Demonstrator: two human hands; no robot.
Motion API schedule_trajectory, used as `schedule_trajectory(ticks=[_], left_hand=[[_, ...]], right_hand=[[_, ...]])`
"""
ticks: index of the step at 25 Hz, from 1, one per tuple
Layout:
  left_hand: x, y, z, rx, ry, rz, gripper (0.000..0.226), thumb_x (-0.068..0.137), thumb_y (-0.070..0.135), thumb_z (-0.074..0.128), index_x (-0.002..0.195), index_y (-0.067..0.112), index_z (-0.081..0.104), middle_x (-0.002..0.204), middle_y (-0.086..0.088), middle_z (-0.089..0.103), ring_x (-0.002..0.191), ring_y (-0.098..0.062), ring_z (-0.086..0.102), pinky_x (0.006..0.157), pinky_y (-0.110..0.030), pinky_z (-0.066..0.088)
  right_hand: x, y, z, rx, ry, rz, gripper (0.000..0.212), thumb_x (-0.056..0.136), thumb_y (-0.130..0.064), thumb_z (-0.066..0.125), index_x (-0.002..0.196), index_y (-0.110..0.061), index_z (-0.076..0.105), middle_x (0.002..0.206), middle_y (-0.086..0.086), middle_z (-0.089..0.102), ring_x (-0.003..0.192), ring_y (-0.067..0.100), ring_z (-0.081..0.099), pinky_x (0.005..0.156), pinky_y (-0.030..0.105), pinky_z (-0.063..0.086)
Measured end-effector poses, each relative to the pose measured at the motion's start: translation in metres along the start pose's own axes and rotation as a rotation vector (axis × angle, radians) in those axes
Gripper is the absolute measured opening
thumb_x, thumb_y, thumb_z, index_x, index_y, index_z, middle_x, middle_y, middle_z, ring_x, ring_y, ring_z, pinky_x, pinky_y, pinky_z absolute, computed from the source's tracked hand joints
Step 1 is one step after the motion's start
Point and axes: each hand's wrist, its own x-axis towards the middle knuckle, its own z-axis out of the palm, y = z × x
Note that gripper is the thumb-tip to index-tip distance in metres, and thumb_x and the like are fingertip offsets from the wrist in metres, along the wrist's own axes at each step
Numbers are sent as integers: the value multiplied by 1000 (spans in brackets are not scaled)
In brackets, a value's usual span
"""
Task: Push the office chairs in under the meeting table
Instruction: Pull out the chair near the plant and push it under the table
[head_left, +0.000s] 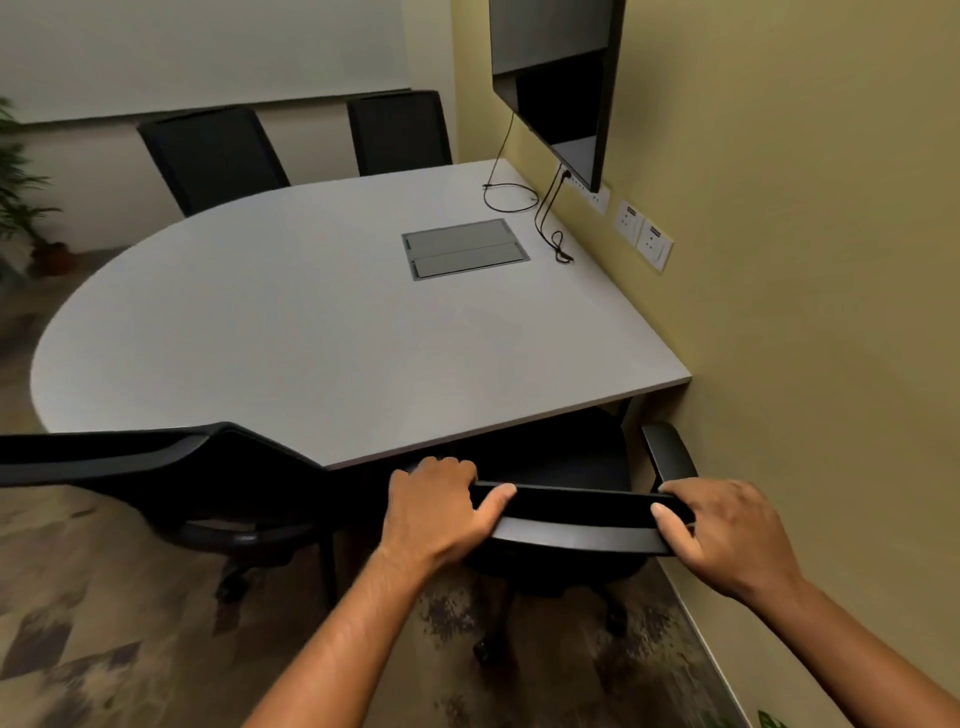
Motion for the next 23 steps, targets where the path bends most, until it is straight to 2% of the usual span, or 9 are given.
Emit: schedule_trajectory(ticks=[3, 6, 9, 12, 16, 20, 23], left_hand=[[-2, -11, -2, -56, -4, 2, 54, 100, 72, 39, 91, 26, 67, 81, 11, 58, 87, -18, 62, 79, -41, 47], [-18, -10, 4, -48, 20, 6, 49, 96, 66, 37, 83, 24, 62, 76, 7, 55, 72, -18, 57, 68, -39, 41], [-37, -3, 14, -33, 60, 23, 52, 93, 66, 38, 75, 22, 58, 67, 5, 52, 62, -19, 53, 62, -40, 43], [-54, 2, 18, -39, 135, 48, 50, 93, 65, 46, 68, 22, 53, 60, 7, 47, 54, -17, 49, 55, -37, 35], [-79, 5, 21, -75, 157, 61, 45, 89, 65, 56, 68, 26, 50, 62, 12, 44, 57, -12, 45, 57, -36, 41], [-102, 10, 33, -95, 155, 87, 47, 76, 70, 66, 68, 26, 55, 66, 11, 54, 64, -16, 62, 58, -38, 49], [-106, 14, 35, -113, 179, 38, 47, 66, 72, 67, 63, 26, 57, 63, 12, 57, 67, -11, 67, 58, -38, 52]], right_hand=[[1, -3, -3, 27, -13, -4, 34, 91, -52, 49, 83, -31, 74, 67, -10, 65, 63, 17, 61, 60, 32, 30], [-7, 2, -5, 50, -4, -34, 32, 90, -51, 51, 86, -31, 76, 69, -12, 67, 64, 15, 62, 63, 30, 30], [-16, 10, -8, 66, 5, -58, 35, 89, -51, 54, 93, -28, 79, 75, -13, 71, 70, 16, 66, 69, 29, 35], [-28, 15, -11, 80, 11, -63, 38, 89, -51, 56, 102, -25, 80, 87, -12, 76, 79, 17, 71, 75, 32, 45], [-50, 14, -13, 70, -2, -87, 37, 88, -50, 59, 105, -24, 79, 97, -12, 78, 88, 17, 72, 88, 35, 48], [-61, 20, -17, 70, 40, -139, 36, 87, -46, 61, 105, -21, 80, 102, -9, 79, 91, 18, 74, 97, 32, 44], [-58, 23, -15, 84, 90, -204, 46, 99, -50, 49, 104, -19, 82, 103, -7, 80, 95, 14, 73, 98, 32, 46]])
